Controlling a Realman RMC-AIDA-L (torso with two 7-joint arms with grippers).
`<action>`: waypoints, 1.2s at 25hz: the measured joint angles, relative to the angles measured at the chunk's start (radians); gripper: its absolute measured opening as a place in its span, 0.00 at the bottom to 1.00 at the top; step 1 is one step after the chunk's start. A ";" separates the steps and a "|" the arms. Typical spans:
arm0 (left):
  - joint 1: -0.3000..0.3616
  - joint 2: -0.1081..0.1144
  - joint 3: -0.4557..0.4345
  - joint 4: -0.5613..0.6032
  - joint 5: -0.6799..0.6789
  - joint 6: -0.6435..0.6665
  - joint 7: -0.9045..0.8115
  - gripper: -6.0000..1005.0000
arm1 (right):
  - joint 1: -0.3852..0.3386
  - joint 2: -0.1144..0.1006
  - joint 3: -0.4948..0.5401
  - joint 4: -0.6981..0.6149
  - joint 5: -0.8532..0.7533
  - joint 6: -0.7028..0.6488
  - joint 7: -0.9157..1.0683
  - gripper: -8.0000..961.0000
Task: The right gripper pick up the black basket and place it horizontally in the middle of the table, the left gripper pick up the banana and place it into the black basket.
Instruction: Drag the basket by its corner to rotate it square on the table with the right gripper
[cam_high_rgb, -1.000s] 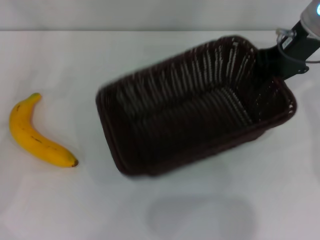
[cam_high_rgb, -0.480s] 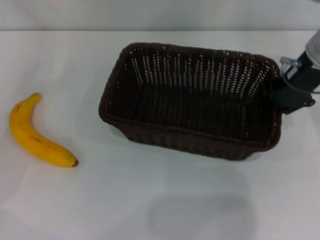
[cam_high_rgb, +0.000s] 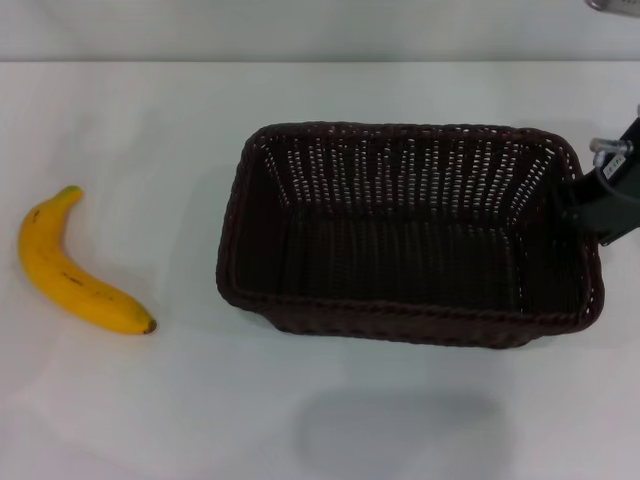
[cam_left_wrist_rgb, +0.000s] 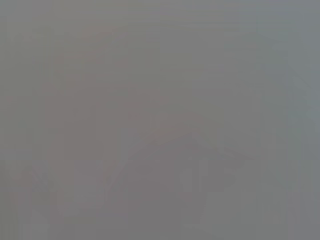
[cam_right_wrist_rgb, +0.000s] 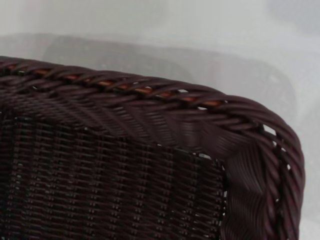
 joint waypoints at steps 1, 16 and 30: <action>-0.001 -0.001 0.000 0.000 0.000 0.000 0.000 0.86 | 0.004 -0.002 -0.008 0.002 0.002 -0.003 -0.003 0.16; 0.006 -0.007 -0.001 0.000 0.000 0.001 0.000 0.86 | 0.042 0.020 0.014 0.013 -0.053 -0.053 -0.007 0.16; 0.033 -0.008 -0.007 0.010 0.000 0.000 -0.008 0.86 | 0.040 0.006 0.062 -0.051 -0.035 0.000 0.028 0.38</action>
